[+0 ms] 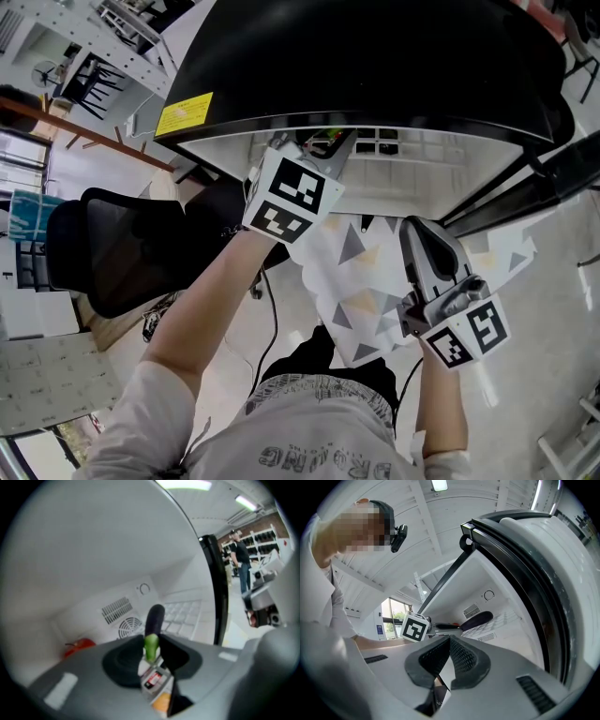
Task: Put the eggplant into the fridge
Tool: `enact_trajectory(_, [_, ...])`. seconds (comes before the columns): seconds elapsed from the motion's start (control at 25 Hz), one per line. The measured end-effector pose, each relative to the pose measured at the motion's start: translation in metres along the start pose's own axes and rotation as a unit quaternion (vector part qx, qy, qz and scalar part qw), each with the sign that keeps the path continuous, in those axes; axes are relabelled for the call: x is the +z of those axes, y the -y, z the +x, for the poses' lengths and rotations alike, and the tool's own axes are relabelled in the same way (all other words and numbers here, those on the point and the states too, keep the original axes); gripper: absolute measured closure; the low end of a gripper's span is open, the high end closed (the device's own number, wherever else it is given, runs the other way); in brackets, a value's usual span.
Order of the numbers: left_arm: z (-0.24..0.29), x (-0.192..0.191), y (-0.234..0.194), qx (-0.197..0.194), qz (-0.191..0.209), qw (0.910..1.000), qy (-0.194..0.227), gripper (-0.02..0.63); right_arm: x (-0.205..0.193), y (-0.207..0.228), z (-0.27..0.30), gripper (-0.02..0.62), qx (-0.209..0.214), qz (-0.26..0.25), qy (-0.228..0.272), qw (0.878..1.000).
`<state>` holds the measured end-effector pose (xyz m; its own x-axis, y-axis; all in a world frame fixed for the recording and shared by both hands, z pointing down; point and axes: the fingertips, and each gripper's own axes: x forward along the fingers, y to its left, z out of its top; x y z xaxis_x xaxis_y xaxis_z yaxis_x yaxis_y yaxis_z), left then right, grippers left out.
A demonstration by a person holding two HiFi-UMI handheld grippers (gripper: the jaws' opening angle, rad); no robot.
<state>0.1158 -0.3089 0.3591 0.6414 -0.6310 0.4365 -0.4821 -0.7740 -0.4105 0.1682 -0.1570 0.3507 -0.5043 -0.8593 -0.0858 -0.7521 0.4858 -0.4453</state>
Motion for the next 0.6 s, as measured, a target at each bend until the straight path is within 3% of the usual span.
enact_trajectory(0.6, [0.0082,-0.0061,0.0034,0.007,0.003,0.9992,-0.04,0.489,-0.0039,0.0024,-0.0103,0.594,0.0,0.006,-0.001,1.0])
